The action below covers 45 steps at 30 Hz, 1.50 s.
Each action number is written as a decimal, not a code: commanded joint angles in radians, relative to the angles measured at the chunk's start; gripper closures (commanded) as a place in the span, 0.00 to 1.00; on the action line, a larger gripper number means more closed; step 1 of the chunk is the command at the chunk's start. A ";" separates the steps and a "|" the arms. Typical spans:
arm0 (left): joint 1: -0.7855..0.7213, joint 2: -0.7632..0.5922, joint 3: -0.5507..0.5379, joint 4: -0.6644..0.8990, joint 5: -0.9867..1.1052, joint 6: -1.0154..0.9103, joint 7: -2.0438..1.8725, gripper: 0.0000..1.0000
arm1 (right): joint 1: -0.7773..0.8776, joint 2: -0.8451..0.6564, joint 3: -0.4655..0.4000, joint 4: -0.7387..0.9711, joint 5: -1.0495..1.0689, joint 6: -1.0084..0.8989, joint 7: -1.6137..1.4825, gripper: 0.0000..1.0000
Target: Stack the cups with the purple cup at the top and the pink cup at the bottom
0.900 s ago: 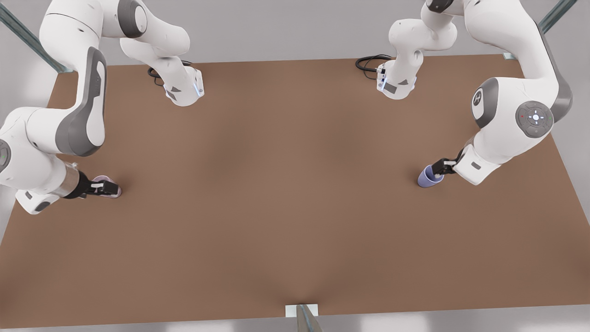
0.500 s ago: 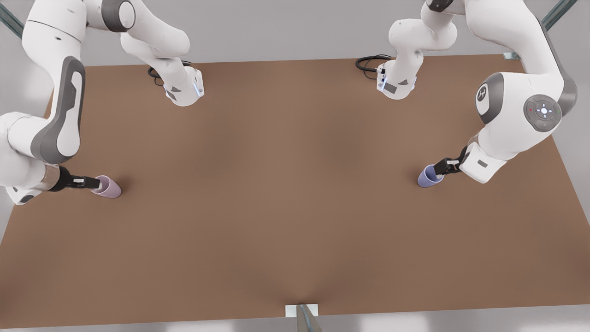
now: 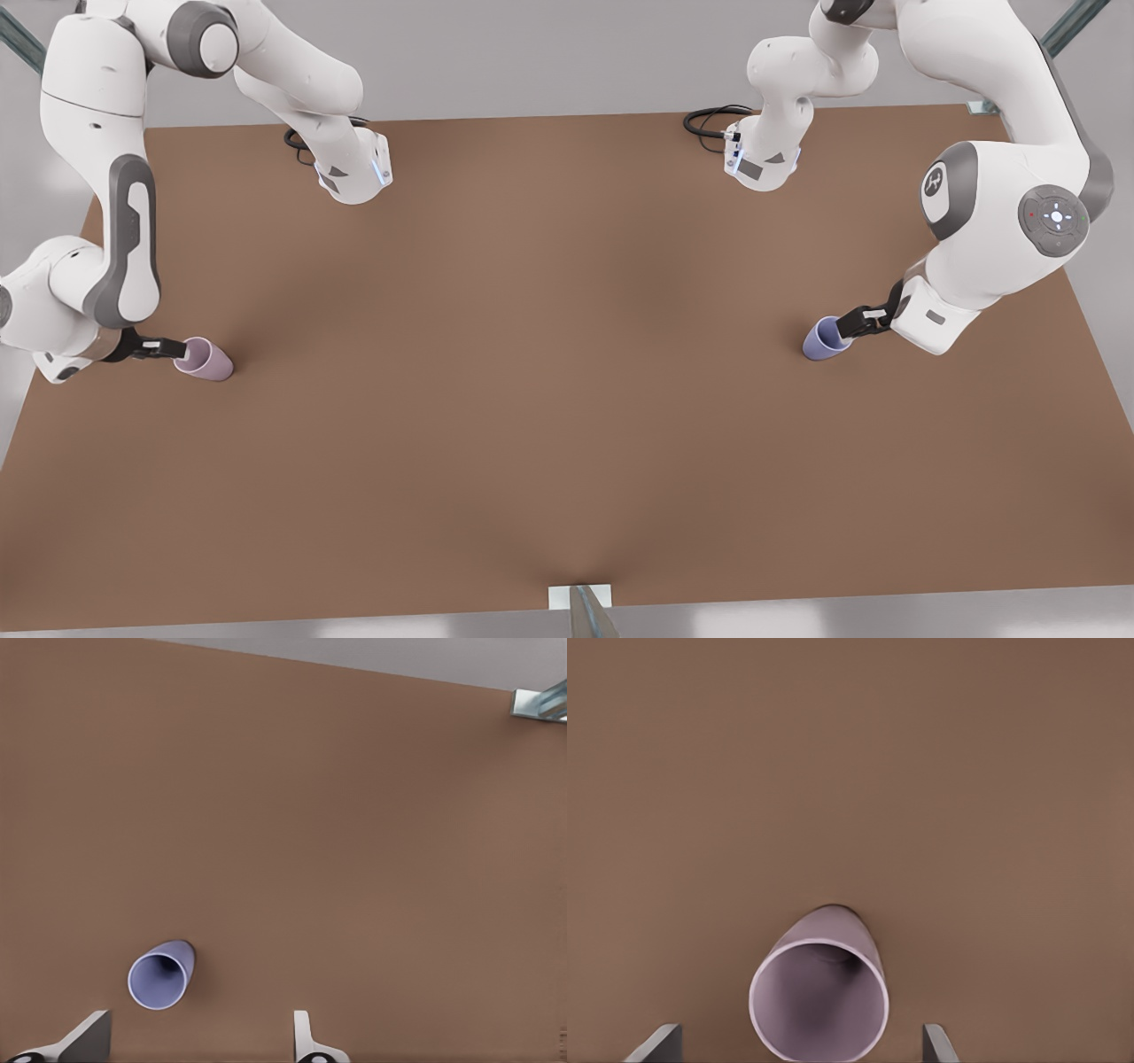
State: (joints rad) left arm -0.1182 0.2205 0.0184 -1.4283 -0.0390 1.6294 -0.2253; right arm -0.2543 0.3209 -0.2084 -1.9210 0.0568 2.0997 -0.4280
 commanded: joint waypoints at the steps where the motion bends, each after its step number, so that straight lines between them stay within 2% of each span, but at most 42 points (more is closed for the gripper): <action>1: 0.000 -0.001 0.000 0.000 -0.001 -0.002 -0.029 0.00 | -0.006 0.012 0.000 -0.001 -0.003 0.051 -0.212 0.00; 4: 0.000 -0.001 0.000 0.000 -0.001 -0.006 -0.029 0.00 | -0.023 0.038 0.000 -0.046 -0.003 0.123 -0.253 0.00; 22: 0.003 -0.001 0.000 0.000 -0.013 -0.020 -0.029 0.00 | -0.052 0.127 0.000 -0.062 -0.023 0.181 -0.278 0.01; 23: 0.003 -0.001 0.000 0.000 -0.013 -0.020 -0.029 0.00 | -0.054 0.132 0.000 -0.062 -0.023 0.186 -0.278 0.07; 25: 0.003 -0.003 0.000 0.002 -0.013 -0.020 -0.029 0.00 | -0.052 0.132 0.000 -0.062 -0.023 0.191 -0.278 0.30; 27: 0.003 -0.003 0.000 0.002 -0.015 -0.020 -0.029 0.00 | -0.051 0.132 0.000 -0.062 -0.023 0.189 -0.271 0.43; 34: 0.003 0.000 0.000 0.002 -0.016 -0.019 -0.029 0.00 | -0.048 0.130 0.000 -0.062 -0.023 0.186 -0.270 0.79; 42: 0.026 0.003 0.005 0.000 -0.030 -0.020 -0.029 0.00 | -0.036 0.073 0.001 -0.056 -0.015 0.146 -0.264 0.79; 45: 0.028 0.005 0.011 0.000 -0.027 -0.022 -0.029 0.00 | 0.027 0.044 0.006 -0.052 -0.011 0.143 -0.241 0.79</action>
State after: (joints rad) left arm -0.0900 0.2269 0.0277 -1.4286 -0.0668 1.6100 -0.2518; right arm -0.2400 0.3718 -0.2034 -1.9746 0.0458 2.2550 -0.6766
